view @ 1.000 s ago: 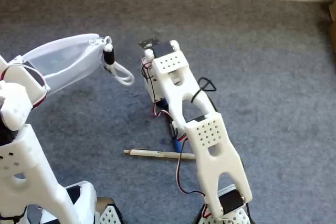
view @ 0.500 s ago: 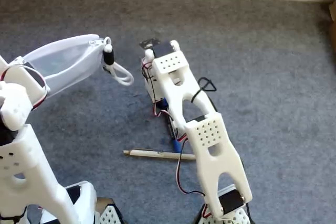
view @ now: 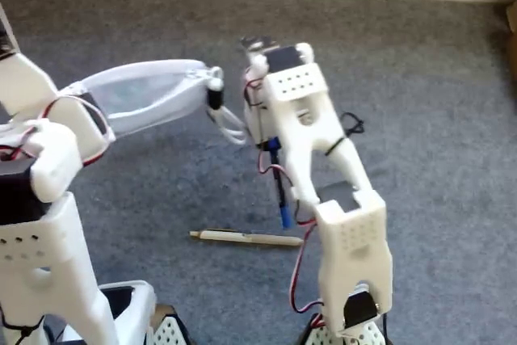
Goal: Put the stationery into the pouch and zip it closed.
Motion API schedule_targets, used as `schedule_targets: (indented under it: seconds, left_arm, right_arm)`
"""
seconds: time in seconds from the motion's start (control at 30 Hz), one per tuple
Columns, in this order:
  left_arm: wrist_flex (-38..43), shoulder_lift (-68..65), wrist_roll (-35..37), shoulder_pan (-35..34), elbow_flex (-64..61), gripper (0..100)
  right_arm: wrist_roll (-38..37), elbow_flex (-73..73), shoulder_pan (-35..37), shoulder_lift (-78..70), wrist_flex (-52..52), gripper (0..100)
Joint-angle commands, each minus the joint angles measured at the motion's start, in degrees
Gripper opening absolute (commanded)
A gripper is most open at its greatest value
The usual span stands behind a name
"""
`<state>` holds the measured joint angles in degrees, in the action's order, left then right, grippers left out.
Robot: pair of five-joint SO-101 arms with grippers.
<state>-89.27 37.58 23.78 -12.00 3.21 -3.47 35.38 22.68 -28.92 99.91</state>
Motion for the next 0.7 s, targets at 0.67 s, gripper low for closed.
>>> schedule_targets:
  seconds: [0.67]
  left_arm:
    - [-1.05,0.22,0.18,5.49,-4.88,1]
  right_arm:
    - [-0.53,-2.59,-4.18,42.86,0.92,0.5]
